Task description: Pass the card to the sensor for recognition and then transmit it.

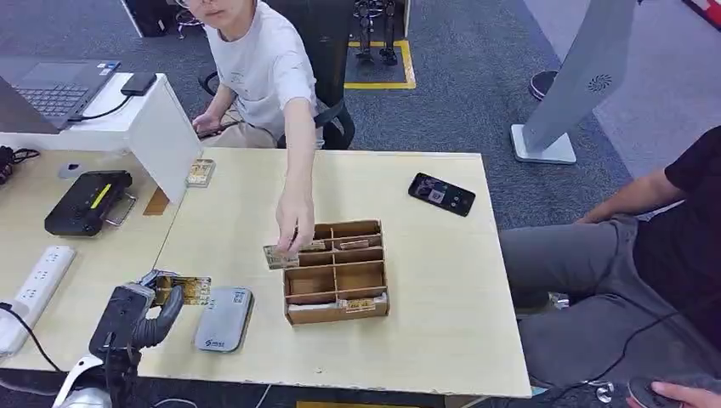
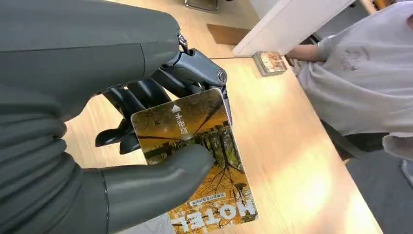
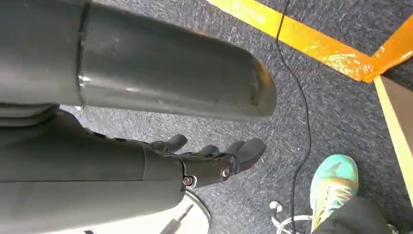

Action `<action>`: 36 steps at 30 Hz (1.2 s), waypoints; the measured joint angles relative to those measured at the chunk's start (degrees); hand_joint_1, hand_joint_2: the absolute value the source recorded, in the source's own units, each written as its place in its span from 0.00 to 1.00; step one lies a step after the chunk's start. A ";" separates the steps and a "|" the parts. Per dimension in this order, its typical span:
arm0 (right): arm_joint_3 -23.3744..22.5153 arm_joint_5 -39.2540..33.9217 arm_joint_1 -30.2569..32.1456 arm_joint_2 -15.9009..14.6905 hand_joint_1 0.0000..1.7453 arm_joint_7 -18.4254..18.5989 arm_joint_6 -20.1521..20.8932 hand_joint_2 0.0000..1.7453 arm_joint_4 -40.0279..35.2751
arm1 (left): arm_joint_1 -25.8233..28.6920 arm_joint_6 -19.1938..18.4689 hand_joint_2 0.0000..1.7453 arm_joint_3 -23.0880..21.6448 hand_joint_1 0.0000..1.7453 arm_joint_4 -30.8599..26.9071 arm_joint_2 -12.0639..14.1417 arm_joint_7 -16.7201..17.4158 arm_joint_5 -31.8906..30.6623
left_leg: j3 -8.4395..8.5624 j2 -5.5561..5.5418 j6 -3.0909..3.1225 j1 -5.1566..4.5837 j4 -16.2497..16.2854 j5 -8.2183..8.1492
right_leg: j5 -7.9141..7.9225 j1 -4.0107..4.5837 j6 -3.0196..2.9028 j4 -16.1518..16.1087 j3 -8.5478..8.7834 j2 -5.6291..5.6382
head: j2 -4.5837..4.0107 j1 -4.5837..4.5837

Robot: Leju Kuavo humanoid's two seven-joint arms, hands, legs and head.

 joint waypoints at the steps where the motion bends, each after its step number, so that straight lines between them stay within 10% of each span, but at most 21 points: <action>1: 0.00 -0.04 0.00 0.00 0.00 0.17 -0.11 0.00 -0.06 | -0.01 0.11 1.00 -0.28 1.00 0.00 -0.02 0.04 -0.07 | 0.00 0.00 0.00 0.00 0.00 0.00 | 0.00 0.00 0.00 0.00 0.00 0.00 | 0.00 0.00; 36: 0.35 0.37 -1.18 -0.02 0.00 0.48 -2.82 0.00 2.36 | -0.23 6.47 1.00 -1.11 1.00 8.26 -1.09 2.86 -5.64 | -0.03 0.00 -0.02 0.00 0.00 0.02 | 0.01 0.00 0.02 0.00 0.01 0.00 | 0.00 0.00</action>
